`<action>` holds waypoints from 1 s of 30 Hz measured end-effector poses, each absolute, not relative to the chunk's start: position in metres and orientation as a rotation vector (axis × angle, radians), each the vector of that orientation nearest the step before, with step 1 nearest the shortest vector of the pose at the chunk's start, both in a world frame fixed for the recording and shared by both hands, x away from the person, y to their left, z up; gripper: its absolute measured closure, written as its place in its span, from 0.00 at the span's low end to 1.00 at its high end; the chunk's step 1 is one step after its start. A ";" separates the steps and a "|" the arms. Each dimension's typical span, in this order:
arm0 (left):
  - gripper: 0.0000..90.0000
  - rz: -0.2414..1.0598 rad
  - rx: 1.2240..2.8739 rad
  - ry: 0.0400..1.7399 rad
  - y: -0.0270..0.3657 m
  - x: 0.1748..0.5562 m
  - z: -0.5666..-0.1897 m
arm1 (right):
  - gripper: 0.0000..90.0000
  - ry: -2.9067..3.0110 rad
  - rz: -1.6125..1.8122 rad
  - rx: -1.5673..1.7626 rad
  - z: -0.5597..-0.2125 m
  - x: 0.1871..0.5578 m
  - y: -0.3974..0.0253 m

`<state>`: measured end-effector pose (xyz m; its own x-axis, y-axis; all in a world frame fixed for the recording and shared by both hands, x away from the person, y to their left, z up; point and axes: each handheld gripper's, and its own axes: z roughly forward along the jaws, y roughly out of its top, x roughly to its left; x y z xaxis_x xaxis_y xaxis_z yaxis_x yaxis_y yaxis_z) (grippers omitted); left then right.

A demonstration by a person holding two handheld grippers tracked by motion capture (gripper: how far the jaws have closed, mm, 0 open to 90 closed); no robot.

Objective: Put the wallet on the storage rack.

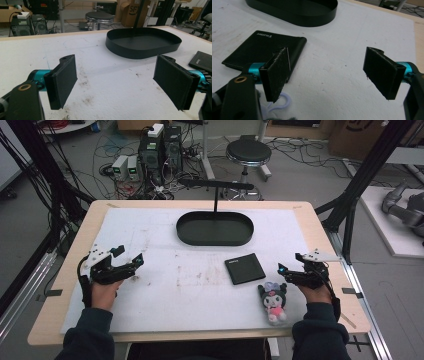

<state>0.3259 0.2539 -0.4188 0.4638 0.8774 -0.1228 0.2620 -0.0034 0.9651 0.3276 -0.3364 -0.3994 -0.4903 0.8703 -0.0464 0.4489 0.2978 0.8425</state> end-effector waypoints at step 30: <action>0.22 0.633 1.581 1.047 0.252 0.328 -0.424 | 0.50 2.582 0.971 0.751 -0.417 0.362 -0.275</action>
<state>0.3278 0.2517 -0.4239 0.4696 0.8744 -0.1219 0.2982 -0.0271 0.9541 0.3623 -0.2754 -0.4165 -0.8251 0.5598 -0.0766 0.3706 0.6385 0.6745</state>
